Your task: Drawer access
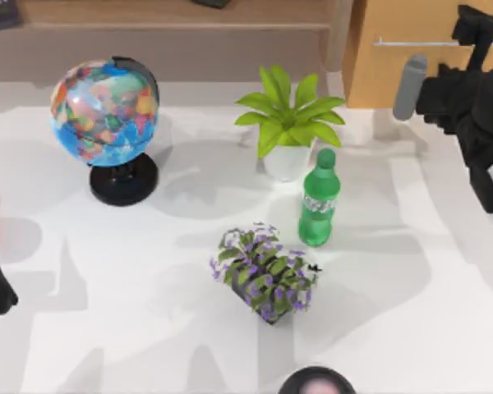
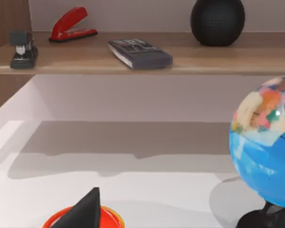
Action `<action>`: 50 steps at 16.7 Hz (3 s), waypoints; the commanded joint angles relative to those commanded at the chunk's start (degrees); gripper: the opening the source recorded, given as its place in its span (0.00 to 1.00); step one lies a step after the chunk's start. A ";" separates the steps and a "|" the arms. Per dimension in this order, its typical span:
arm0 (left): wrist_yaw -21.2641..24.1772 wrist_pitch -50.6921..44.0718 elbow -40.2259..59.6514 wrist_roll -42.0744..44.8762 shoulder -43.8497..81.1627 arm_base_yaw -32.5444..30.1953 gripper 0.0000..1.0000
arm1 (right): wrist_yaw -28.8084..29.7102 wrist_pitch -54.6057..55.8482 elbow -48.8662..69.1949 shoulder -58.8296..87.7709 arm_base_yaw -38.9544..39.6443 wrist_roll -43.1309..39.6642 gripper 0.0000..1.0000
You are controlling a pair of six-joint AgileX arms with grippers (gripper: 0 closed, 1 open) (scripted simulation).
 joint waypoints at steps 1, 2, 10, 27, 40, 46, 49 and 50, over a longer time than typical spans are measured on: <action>0.00 0.00 0.00 0.00 0.00 0.00 1.00 | 0.00 0.00 0.00 0.00 0.00 0.00 1.00; 0.00 0.00 0.00 0.00 0.00 0.00 1.00 | 0.00 0.00 0.00 0.00 0.00 0.00 0.92; 0.00 0.00 0.00 0.00 0.00 0.00 1.00 | 0.00 0.00 0.00 0.00 0.00 0.00 0.32; 0.00 0.00 0.00 0.00 0.00 0.00 1.00 | 1.07 2.34 -4.22 -2.03 0.19 0.35 0.00; 0.00 0.00 0.00 0.00 0.00 0.00 1.00 | 2.34 10.59 -18.62 -8.01 2.26 0.36 0.00; 0.00 0.00 0.00 0.00 0.00 0.00 1.00 | 4.48 17.62 -30.75 -12.32 4.34 0.44 0.00; 0.00 0.00 0.00 0.00 0.00 0.00 1.00 | 4.65 18.18 -31.39 -12.62 4.50 0.36 0.00; 0.00 0.00 0.00 0.00 0.00 0.00 1.00 | 4.54 18.00 -31.12 -12.45 4.39 0.33 0.00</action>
